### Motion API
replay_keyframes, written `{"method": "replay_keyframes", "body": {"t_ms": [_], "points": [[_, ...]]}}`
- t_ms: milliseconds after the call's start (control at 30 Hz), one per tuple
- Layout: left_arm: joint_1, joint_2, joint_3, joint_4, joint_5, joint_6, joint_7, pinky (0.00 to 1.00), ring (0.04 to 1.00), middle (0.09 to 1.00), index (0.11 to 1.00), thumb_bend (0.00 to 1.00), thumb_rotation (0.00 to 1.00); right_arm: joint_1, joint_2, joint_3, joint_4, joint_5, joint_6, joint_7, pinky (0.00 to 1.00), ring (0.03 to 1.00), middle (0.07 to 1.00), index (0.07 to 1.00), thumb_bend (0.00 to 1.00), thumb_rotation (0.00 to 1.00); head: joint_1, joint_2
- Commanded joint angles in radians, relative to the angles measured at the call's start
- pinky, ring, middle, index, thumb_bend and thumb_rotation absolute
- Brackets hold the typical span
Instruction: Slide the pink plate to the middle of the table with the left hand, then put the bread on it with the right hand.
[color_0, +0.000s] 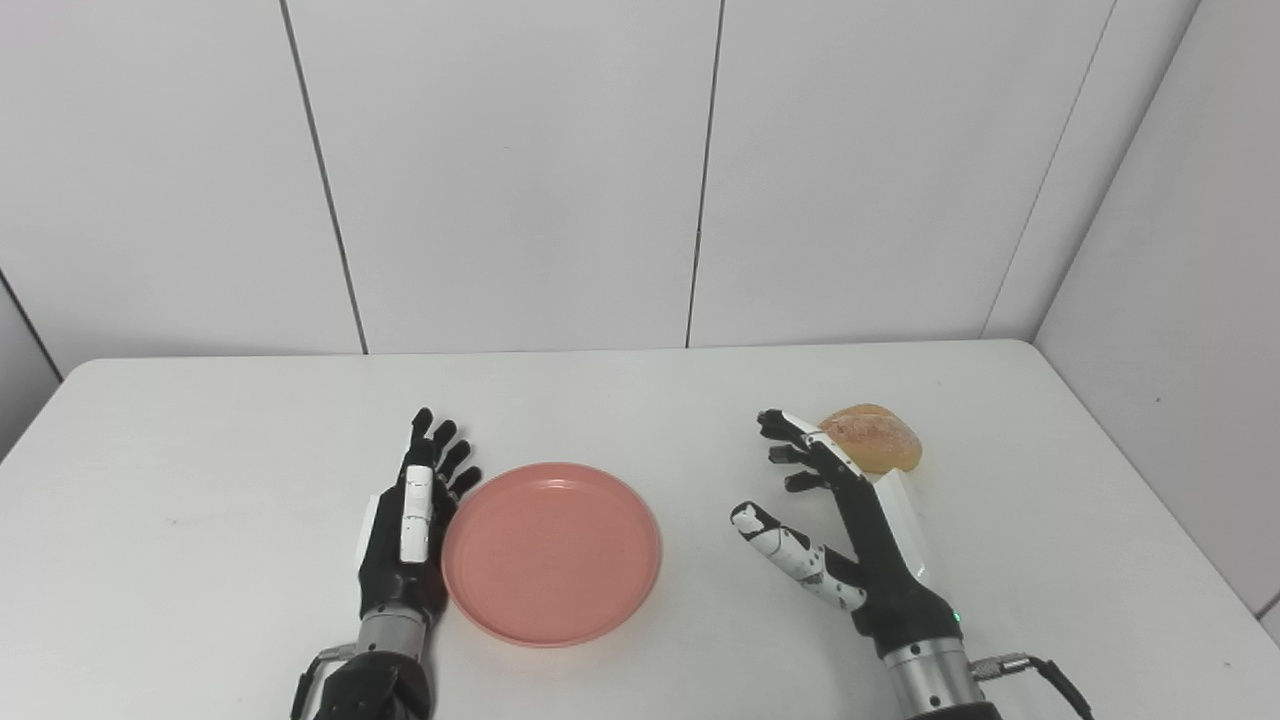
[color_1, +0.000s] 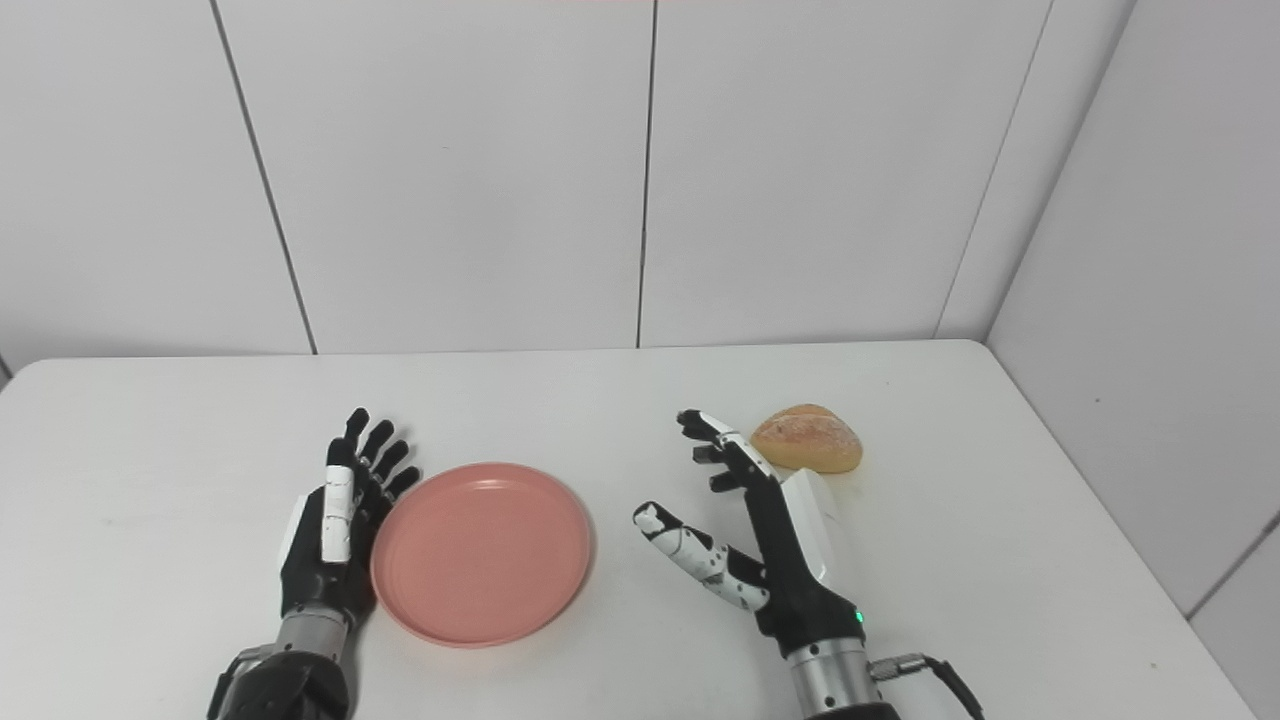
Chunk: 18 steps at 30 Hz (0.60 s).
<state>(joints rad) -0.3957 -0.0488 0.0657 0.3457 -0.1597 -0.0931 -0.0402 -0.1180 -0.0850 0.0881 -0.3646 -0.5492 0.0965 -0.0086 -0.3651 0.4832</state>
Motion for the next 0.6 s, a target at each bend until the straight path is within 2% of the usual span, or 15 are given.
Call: {"method": "replay_keyframes", "body": {"t_ms": [0, 267, 433, 500, 567], "points": [[0.007, -0.004, -0.006, 0.023, -0.004, -0.01, -0.013, 0.9, 0.947, 0.968, 1.0, 1.0, 0.91, -0.042, -0.017, -0.011, -0.03, -0.002, -0.002, 0.006, 0.64, 0.747, 0.798, 0.802, 0.79, 0.87, 0.001, -0.001], [0.002, -0.005, -0.005, 0.033, -0.011, -0.015, -0.019, 0.91, 0.947, 0.963, 1.0, 0.99, 0.91, -0.105, -0.074, -0.013, -0.019, -0.057, 0.0, 0.031, 0.67, 0.765, 0.794, 0.771, 0.81, 0.89, -0.003, -0.01], [0.002, -0.004, -0.007, 0.032, -0.01, -0.012, -0.022, 0.92, 0.956, 0.965, 1.0, 1.0, 0.91, -0.155, -0.123, -0.017, 0.009, -0.146, -0.026, 0.001, 0.67, 0.766, 0.787, 0.755, 0.79, 0.9, 0.0, -0.013], [0.001, -0.003, -0.006, 0.034, -0.012, -0.012, -0.023, 0.92, 0.955, 0.964, 1.0, 1.0, 0.91, -0.171, -0.142, -0.013, 0.016, -0.191, -0.021, 0.002, 0.7, 0.773, 0.788, 0.761, 0.79, 0.92, 0.002, -0.014], [0.001, -0.003, -0.005, 0.036, -0.012, -0.013, -0.024, 0.91, 0.955, 0.966, 1.0, 1.0, 0.91, -0.189, -0.163, -0.007, 0.02, -0.247, 0.001, 0.015, 0.85, 0.815, 0.804, 0.775, 0.78, 0.96, 0.002, -0.015]]}}
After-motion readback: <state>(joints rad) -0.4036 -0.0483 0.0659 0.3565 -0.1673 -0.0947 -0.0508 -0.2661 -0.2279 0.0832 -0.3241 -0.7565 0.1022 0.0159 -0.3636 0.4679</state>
